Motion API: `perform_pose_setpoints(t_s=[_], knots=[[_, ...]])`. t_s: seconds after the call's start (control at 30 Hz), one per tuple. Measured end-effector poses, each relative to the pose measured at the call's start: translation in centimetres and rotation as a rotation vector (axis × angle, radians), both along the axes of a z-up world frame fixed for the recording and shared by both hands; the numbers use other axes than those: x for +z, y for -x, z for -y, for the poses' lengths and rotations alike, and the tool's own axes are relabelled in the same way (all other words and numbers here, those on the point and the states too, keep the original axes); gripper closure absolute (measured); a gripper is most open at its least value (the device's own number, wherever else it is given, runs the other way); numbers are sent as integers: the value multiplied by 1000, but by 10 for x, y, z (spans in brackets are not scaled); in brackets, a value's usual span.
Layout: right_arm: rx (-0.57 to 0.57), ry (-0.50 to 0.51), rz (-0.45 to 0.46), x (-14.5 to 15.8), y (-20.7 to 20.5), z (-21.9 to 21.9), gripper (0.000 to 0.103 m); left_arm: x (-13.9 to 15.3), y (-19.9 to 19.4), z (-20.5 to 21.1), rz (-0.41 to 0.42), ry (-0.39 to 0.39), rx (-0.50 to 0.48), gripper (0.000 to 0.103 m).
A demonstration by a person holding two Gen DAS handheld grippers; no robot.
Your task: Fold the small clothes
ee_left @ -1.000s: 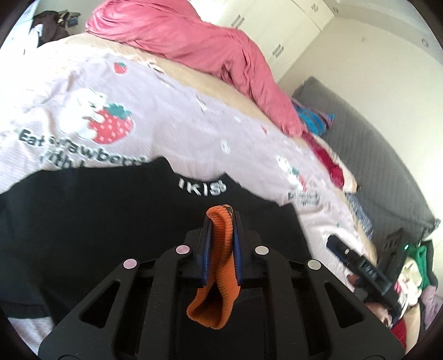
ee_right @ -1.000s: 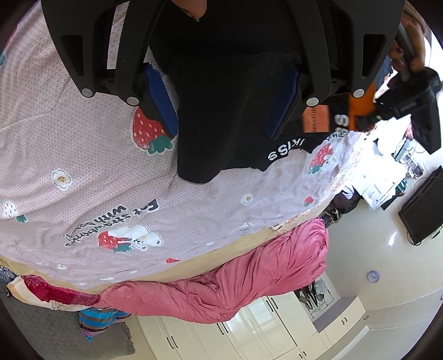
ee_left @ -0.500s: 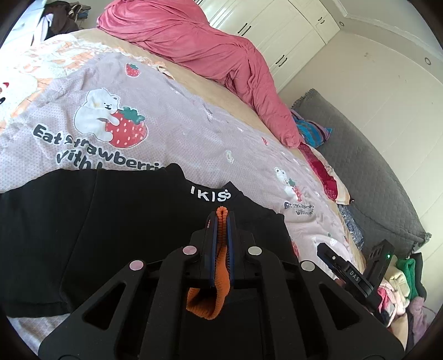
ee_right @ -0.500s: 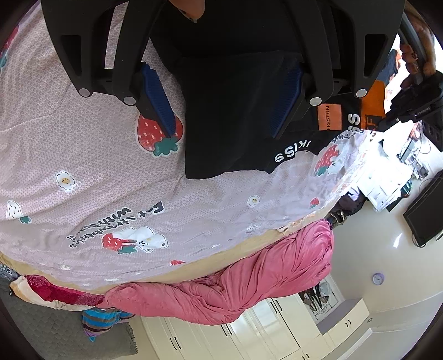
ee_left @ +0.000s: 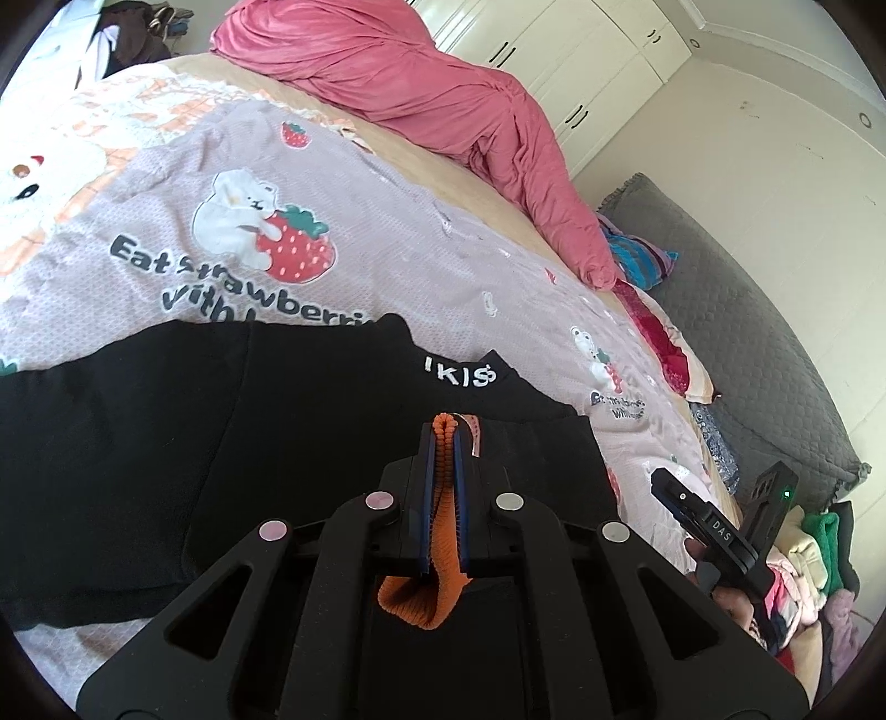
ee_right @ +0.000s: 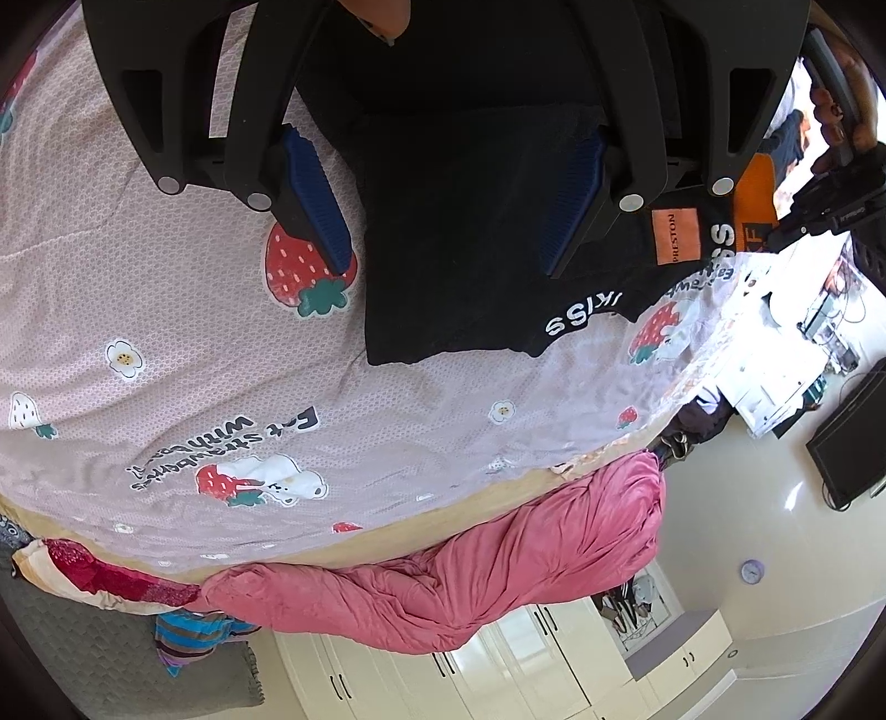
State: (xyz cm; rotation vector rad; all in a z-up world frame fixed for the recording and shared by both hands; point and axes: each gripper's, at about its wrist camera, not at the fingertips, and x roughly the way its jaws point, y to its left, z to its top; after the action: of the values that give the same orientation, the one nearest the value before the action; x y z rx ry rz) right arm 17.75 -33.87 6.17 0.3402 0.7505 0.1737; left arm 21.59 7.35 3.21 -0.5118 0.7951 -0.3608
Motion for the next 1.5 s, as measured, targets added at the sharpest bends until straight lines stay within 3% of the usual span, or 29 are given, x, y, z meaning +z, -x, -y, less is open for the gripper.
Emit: perform_pose_setpoints(t_s=[0.3, 0.5, 0.63, 0.8, 0.97, 1.2, 1.43, 1.5], knots=[[40, 49, -8, -3, -2, -13, 34, 0, 1, -6, -4, -16, 39, 102], [101, 91, -15, -7, 0, -31, 34, 6, 1, 8, 17, -78, 16, 102], [148, 108, -21, -9, 2, -43, 34, -8, -5, 30, -26, -124, -52, 99], [216, 130, -44, -15, 5, -60, 34, -38, -10, 55, -113, -237, -123, 90], [244, 137, -92, -23, 5, -67, 34, -61, -6, 62, -171, -301, -154, 85], [219, 176, -219, -48, -3, -67, 33, -64, 0, 60, -162, -316, -160, 85], [252, 147, -166, -36, 4, -72, 24, -54, 6, 53, -145, -274, -143, 84], [262, 153, -143, -32, 6, -75, 20, -46, 12, 50, -122, -271, -129, 76]])
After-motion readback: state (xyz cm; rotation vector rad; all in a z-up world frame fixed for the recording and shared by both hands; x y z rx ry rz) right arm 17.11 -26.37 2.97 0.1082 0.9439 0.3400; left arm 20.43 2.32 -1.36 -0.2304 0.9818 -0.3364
